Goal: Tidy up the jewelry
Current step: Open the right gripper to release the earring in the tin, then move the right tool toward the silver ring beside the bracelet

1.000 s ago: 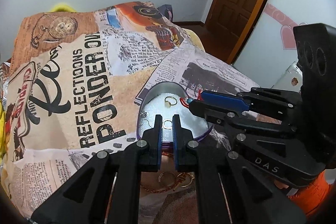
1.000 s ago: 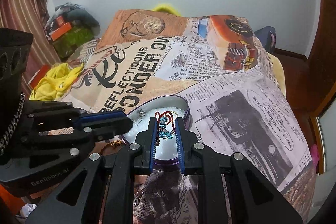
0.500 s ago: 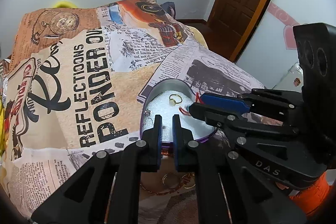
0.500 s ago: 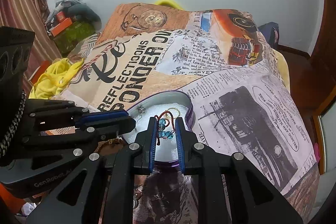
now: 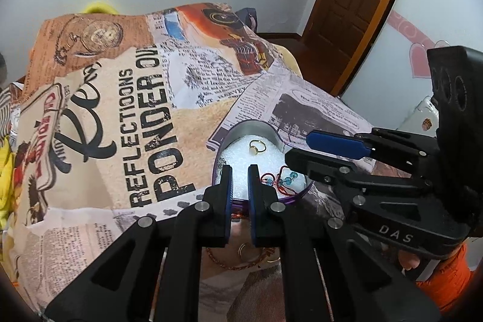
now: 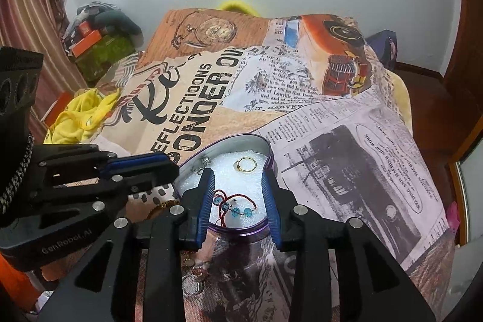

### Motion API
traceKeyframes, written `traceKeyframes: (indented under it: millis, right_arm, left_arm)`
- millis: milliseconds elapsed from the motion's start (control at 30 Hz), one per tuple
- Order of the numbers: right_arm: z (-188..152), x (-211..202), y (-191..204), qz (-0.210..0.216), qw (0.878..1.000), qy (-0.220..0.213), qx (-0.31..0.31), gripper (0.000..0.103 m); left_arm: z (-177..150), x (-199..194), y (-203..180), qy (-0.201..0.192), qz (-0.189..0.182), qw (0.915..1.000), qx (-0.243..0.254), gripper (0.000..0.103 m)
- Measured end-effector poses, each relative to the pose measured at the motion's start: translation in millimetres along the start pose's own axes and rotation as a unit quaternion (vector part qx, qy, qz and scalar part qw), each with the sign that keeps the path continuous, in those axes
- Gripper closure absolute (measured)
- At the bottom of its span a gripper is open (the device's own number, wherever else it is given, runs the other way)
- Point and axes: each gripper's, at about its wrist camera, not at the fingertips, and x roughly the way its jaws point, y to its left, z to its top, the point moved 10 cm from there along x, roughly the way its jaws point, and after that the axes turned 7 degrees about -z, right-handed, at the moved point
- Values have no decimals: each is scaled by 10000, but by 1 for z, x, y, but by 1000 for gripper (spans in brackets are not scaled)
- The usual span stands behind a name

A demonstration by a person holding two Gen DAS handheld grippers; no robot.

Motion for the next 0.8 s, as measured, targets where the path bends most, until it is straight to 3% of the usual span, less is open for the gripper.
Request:
traceKeyframes:
  millis: [333,567,800]
  right_arm:
    - [-1,-25,6,-107,9998,-157,-54,74]
    - [-9,-38,6,-144,9997,-165,-45,74]
    - [-32,-38,12,-156,9997,43,-176,73]
  left_arm:
    - [-3,-29,-4,-131,218,9997,68,94]
    - [-13,-48,-5,-178,358,9992,70,81]
    - [-38,-53,-1,16,473,9989,40,81]
